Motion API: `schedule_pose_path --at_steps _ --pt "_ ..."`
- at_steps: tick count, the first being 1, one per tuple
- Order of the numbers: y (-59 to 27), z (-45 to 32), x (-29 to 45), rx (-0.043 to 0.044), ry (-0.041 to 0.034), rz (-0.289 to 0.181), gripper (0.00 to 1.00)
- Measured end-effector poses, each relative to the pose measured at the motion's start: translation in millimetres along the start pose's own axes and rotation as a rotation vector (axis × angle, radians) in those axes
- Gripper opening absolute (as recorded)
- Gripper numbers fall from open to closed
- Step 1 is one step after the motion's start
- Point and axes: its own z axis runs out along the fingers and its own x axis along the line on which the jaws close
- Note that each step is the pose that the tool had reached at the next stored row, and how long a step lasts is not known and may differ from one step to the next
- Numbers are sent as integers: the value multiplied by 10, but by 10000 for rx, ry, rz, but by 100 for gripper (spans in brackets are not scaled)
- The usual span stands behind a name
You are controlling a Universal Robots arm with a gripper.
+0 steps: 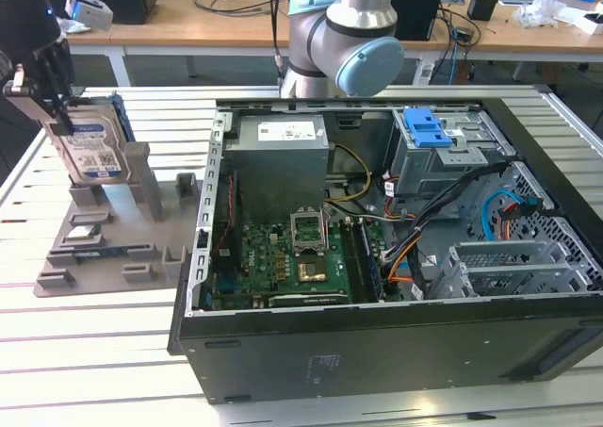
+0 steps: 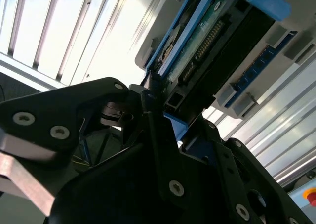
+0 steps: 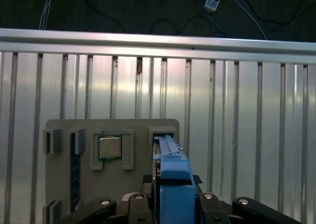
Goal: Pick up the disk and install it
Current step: 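Pick up the disk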
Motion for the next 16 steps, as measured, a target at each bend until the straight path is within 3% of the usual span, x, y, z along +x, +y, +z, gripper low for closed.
schedule_pose_path --at_steps 10,13,16 --pt "10 -250 -5 1 0 1 37" --pt "18 -430 -9 1 0 0 37" --pt "22 -530 -11 1 0 0 37"
